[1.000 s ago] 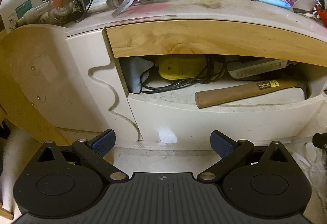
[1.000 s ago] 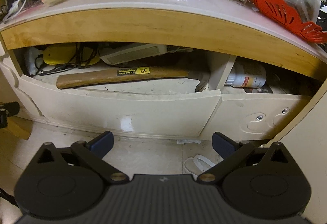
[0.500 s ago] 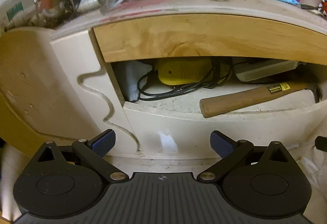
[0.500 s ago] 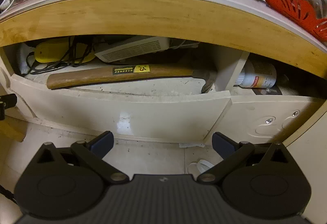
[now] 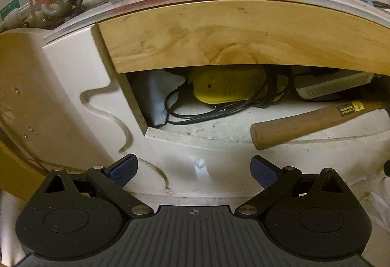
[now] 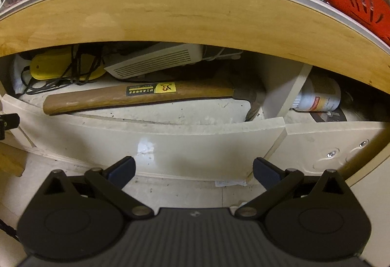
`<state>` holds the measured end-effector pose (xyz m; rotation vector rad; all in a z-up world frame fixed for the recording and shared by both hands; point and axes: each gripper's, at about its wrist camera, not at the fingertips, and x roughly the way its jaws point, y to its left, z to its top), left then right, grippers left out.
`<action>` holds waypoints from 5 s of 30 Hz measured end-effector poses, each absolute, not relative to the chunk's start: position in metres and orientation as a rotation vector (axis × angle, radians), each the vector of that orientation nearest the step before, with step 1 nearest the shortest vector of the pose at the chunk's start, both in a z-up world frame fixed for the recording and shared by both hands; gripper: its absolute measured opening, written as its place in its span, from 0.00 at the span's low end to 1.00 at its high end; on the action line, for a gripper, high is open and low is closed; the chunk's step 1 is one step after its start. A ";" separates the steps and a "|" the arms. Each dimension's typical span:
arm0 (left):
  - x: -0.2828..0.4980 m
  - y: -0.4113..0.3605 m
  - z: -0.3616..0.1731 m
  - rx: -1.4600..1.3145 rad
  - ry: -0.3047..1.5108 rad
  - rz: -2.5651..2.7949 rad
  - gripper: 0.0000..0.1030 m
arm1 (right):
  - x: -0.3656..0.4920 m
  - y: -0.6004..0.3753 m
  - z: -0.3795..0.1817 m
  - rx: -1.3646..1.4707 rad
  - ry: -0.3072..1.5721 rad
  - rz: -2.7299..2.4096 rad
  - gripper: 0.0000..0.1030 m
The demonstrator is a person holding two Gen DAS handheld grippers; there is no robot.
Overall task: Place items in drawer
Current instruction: 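Reach both grippers down to the front edge of the white drawer, then close both grippers on the drawer's front edge, then pull the white drawer outward with both grippers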
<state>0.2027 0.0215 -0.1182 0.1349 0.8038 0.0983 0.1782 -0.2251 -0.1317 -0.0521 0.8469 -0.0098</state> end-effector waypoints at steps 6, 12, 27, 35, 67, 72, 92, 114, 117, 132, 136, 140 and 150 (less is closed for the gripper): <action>0.210 0.021 -0.127 0.153 0.808 0.067 0.98 | 0.188 -0.225 -0.138 -0.067 0.845 -0.006 1.00; 0.216 0.020 -0.129 0.139 0.801 0.046 0.98 | 0.197 -0.226 -0.144 -0.083 0.843 -0.002 1.00; 0.224 0.018 -0.135 0.233 0.799 0.035 0.93 | 0.206 -0.224 -0.151 -0.162 0.835 0.030 1.00; 0.216 -0.006 -0.147 0.546 0.753 -0.075 0.93 | 0.208 -0.216 -0.153 -0.317 0.810 0.089 1.00; 0.201 -0.009 -0.205 1.238 0.668 -0.234 0.87 | 0.198 -0.195 -0.203 -1.270 0.735 0.314 0.94; 0.199 -0.011 -0.207 1.282 0.646 -0.216 0.54 | 0.194 -0.193 -0.212 -1.368 0.736 0.308 0.51; 0.173 -0.014 -0.194 1.274 0.674 -0.224 0.48 | 0.175 -0.189 -0.204 -1.368 0.751 0.305 0.39; 0.132 -0.027 -0.199 1.333 0.749 -0.286 0.48 | 0.136 -0.188 -0.188 -1.343 0.861 0.386 0.33; 0.128 -0.029 -0.198 1.329 0.773 -0.312 0.48 | 0.128 -0.191 -0.187 -1.336 0.885 0.409 0.32; 0.085 -0.027 -0.188 1.296 0.885 -0.371 0.49 | 0.092 -0.189 -0.172 -1.290 1.010 0.535 0.32; 0.080 -0.027 -0.189 1.307 0.897 -0.382 0.49 | 0.089 -0.190 -0.170 -1.280 1.031 0.563 0.32; 0.079 -0.027 -0.186 1.283 0.923 -0.390 0.49 | 0.083 -0.189 -0.168 -1.279 1.048 0.586 0.32; 0.078 -0.032 -0.194 1.271 0.928 -0.374 0.49 | 0.076 -0.186 -0.166 -1.277 1.058 0.600 0.32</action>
